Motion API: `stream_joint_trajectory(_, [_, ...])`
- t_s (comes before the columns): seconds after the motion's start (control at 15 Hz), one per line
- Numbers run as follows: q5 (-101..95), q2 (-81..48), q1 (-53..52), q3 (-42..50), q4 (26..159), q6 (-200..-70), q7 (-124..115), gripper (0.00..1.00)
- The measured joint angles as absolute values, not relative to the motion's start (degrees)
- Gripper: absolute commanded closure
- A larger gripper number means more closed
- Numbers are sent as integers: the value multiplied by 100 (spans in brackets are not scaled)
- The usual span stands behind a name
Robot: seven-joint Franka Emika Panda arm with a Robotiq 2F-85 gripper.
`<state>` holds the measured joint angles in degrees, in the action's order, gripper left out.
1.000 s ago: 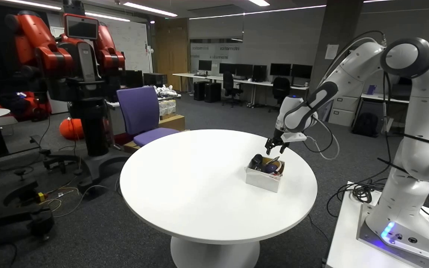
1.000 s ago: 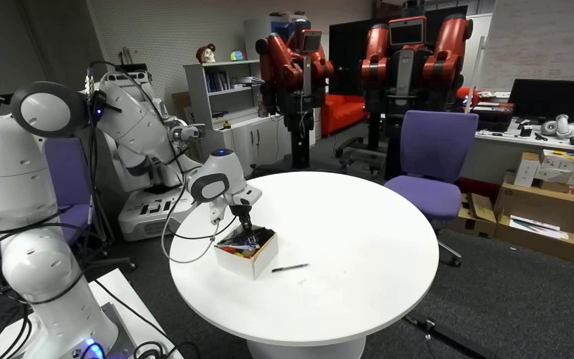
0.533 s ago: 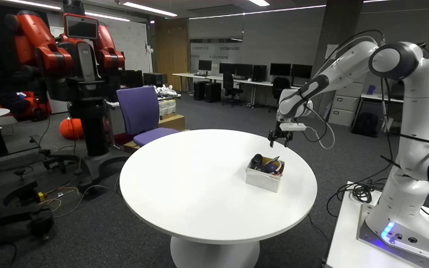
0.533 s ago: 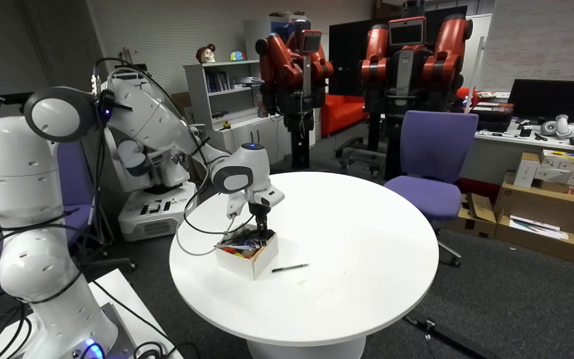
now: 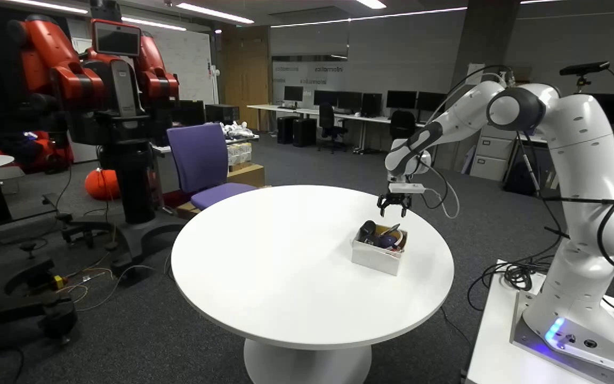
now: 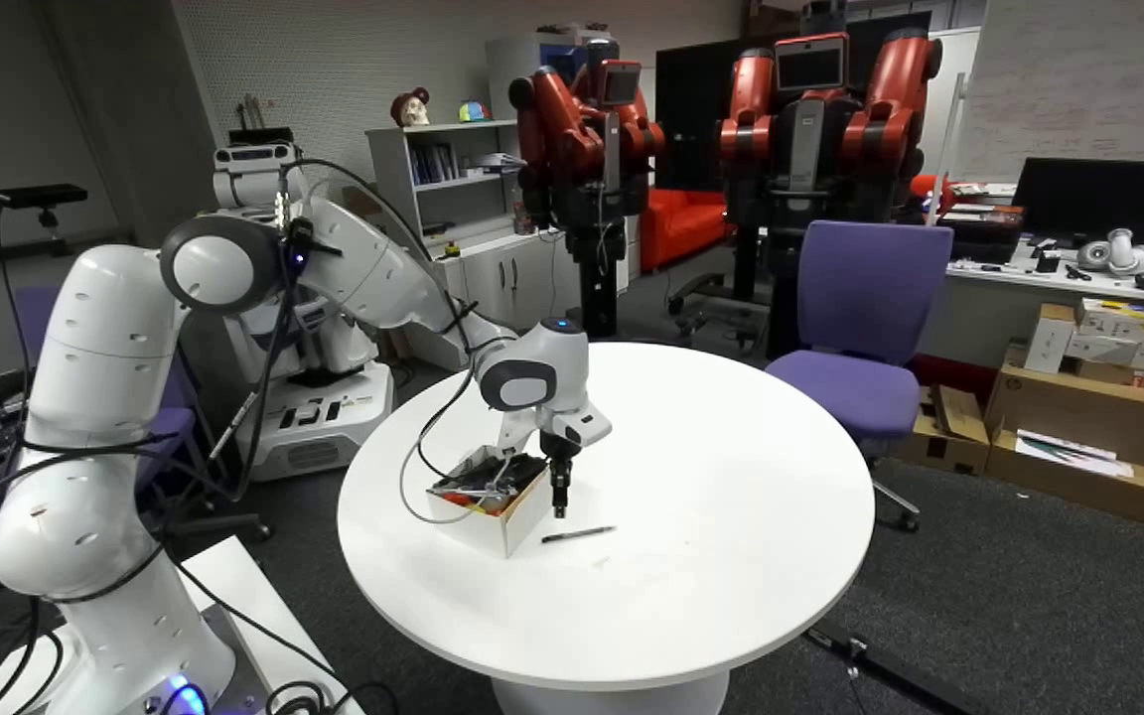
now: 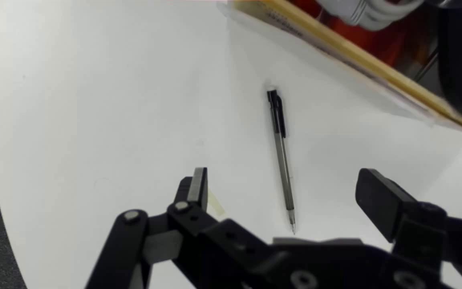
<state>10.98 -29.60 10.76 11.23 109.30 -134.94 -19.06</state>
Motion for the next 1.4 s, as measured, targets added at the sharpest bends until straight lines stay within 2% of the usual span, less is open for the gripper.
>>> stream_joint_trajectory(0.6, [1128, -3979, 1121, 1148, 10050, -13505, -2342, 0])
stream_joint_trajectory(1.4, [1115, -4494, 931, 1192, 9876, -13830, -2463, 0])
